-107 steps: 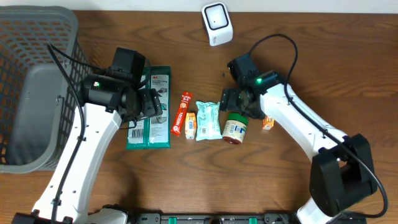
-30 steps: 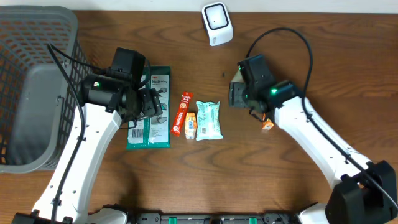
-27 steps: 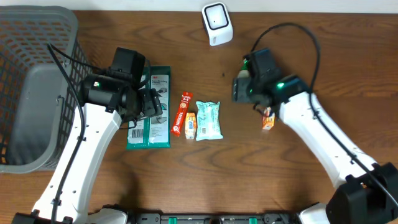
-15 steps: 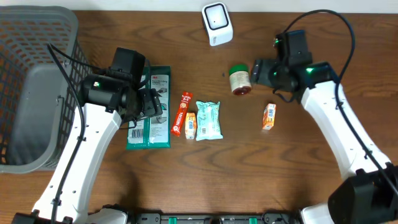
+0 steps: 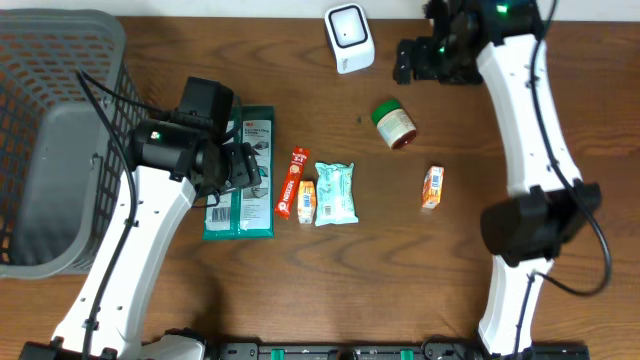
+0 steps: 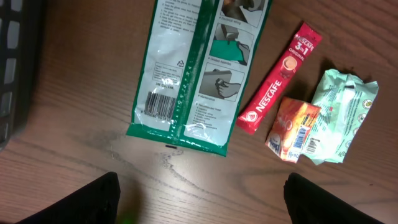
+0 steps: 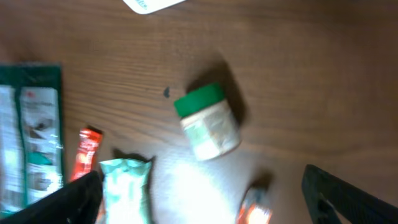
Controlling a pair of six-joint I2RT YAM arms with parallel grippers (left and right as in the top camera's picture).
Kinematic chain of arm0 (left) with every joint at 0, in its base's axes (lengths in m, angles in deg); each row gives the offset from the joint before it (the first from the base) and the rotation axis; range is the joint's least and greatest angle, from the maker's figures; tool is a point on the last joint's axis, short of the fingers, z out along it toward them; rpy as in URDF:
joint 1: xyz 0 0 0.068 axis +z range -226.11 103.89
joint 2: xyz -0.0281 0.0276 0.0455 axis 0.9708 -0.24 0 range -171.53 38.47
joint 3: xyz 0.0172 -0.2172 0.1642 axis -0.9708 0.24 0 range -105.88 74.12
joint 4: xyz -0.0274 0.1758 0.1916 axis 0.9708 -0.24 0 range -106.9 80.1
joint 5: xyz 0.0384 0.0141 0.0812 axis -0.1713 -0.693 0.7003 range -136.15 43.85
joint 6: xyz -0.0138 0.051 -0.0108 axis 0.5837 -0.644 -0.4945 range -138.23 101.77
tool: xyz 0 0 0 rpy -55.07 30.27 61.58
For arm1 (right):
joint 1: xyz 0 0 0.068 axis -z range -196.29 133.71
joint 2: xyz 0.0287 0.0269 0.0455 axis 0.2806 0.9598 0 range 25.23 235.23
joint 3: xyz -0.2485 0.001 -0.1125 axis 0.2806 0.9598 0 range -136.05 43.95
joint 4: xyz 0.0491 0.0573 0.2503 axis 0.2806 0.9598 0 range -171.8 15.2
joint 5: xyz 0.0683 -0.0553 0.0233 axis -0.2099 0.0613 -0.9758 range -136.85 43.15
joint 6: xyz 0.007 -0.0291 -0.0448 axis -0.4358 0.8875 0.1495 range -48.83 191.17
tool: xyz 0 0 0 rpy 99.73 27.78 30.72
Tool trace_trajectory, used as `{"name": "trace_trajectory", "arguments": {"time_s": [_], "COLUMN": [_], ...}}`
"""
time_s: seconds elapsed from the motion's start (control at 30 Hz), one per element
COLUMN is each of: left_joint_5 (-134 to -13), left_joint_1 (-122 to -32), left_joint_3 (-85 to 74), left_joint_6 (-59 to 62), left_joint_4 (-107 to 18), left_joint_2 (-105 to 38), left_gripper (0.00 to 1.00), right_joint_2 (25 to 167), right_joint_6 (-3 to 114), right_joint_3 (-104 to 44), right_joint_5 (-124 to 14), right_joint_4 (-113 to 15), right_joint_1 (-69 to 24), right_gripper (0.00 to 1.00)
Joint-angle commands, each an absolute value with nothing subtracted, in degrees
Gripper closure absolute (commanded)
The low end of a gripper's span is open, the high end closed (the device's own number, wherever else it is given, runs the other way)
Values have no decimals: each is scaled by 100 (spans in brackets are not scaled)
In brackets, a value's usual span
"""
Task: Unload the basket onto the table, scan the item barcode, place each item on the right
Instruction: 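Carry the jar up to the white scanner and hold it there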
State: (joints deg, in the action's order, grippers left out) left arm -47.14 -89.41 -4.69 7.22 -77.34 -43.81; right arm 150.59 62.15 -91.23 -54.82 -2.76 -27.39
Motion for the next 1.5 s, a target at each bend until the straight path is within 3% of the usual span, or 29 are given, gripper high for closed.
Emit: {"name": "trace_trajectory", "arguments": {"time_s": [0.0,0.37,0.9,1.03,1.37,1.47], "left_joint_5": [-4682,-4682,-4682,-4682,-4682,-4682], "left_joint_1": [-8959,-8959,-8959,-8959,-8959,-8959], "left_joint_3": [-473,-473,-473,-473,-473,-473], "left_joint_6": [707,707,707,707,707,707], "left_joint_4": [-7751,-7751,-7751,-7751,-7751,-7751], "left_joint_2": [-4351,-4351,-4351,-4351,-4351,-4351], "left_gripper": [15,15,15,15,15,15], "right_joint_2": [15653,16510,16881,16881,16881,16881], "right_joint_6": [7288,8178,8176,8149,8151,8149], "right_joint_3": [-9243,-9243,-9210,-9188,-8729,-8709], "right_joint_5": [-5648,-6002,-5314,-5318,-5340,-5427], "right_joint_4": [-280,-556,-940,-892,-1065,-1067], "right_joint_1": [-2795,-2986,-3289,-3292,-3329,-3329], "right_gripper": [1,9,17,25,26,32]}}
